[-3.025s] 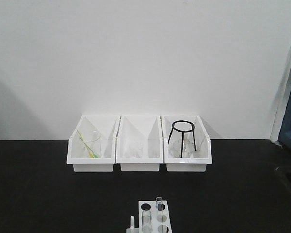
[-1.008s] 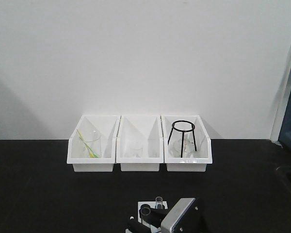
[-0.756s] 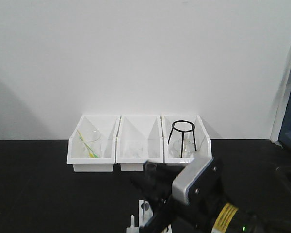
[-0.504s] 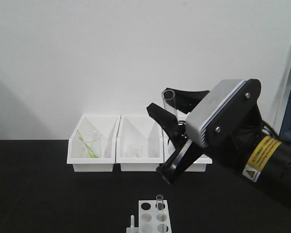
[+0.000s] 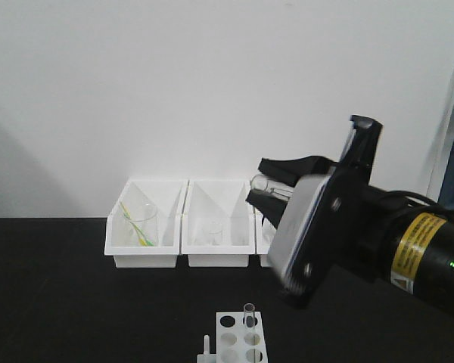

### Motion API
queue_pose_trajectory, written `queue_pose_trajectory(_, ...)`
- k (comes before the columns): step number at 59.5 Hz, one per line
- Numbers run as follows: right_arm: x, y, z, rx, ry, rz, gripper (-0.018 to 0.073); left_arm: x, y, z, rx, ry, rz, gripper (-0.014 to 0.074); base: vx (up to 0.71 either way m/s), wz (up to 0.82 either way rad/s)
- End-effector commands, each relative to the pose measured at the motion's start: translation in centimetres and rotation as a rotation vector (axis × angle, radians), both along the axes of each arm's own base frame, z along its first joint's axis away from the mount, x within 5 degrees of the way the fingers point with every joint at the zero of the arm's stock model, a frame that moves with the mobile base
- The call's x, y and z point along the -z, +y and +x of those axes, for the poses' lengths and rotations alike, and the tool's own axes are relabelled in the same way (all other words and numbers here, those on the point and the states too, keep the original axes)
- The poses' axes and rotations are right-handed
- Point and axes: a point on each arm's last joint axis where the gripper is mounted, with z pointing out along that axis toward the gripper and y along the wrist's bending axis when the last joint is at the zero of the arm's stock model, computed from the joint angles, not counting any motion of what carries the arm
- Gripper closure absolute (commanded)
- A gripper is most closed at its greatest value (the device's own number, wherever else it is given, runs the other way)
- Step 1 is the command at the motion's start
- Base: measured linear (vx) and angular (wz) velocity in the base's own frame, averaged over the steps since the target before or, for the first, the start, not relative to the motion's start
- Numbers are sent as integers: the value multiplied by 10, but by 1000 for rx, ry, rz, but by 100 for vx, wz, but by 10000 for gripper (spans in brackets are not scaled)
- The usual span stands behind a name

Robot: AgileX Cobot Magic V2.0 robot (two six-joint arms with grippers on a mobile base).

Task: Flip and reinsert test tube from rack

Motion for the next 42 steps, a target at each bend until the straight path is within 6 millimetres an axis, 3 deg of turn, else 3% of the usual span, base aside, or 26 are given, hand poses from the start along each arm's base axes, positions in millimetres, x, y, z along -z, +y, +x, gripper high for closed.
queue_pose_trajectory(1, -29, -6, -7, -19, 251, 556, 566, -9, -1, 0, 14, -90, -22, 602, 0, 0)
queue_pose_trajectory(7, -29, -7, -5, -19, 379, 756, 566, -9, -1, 0, 14, -90, -22, 602, 0, 0)
queue_pose_trajectory(19, -18, -5, -4, -34, 396, 765, 566, -9, -1, 0, 14, -90, -22, 602, 0, 0)
queue_pose_trajectory(30, 31, 0, -13, -147, 407, 785, 566, -9, -1, 0, 14, -90, -22, 602, 0, 0)
queue_pose_trajectory(34, 52, 3, -10, -159, 428, 763, 566, -9, -1, 0, 14, -90, -22, 602, 0, 0)
queue_pose_trajectory(42, 76, 17, -1, -215, 440, 690, 566, -9, -1, 0, 14, -90, -22, 602, 0, 0)
